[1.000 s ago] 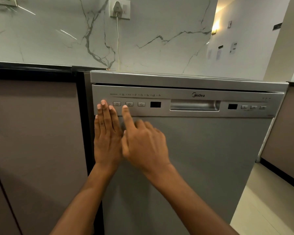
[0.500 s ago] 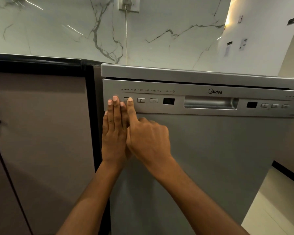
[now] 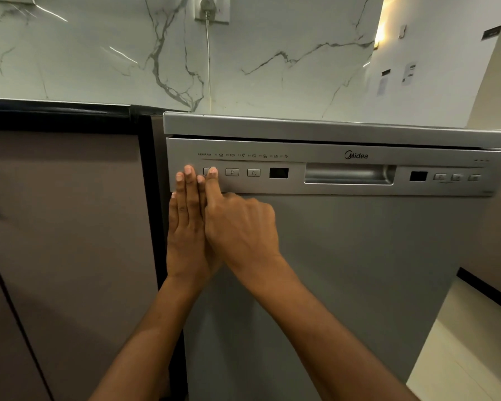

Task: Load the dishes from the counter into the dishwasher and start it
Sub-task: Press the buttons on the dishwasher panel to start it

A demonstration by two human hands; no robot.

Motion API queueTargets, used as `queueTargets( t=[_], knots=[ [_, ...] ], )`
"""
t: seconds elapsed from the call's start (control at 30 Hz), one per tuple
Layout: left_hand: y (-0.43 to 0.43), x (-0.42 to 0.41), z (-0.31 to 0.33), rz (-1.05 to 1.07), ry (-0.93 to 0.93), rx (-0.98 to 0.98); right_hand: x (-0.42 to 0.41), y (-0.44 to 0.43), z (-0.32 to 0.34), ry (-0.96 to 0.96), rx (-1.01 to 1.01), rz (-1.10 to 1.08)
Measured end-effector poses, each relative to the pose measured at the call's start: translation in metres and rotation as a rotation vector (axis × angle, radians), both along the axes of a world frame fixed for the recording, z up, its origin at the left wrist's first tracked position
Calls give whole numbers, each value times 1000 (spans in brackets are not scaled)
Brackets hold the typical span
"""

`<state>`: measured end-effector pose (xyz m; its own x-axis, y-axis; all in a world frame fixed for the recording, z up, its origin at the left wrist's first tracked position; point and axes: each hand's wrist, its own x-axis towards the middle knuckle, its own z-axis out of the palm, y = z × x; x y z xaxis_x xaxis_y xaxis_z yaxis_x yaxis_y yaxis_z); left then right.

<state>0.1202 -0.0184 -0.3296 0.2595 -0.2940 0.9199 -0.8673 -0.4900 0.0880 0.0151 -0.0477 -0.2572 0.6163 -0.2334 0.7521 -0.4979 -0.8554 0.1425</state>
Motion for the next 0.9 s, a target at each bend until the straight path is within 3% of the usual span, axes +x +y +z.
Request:
queueTargets(
  t=[0.27,0.9],
  knots=[
    [11,-1,2,106,-58,139,-27,9,-11,55,102,40],
    [18,-8,-6,52,38,283,-52,-11,-31,-39,173,53]
  ],
)
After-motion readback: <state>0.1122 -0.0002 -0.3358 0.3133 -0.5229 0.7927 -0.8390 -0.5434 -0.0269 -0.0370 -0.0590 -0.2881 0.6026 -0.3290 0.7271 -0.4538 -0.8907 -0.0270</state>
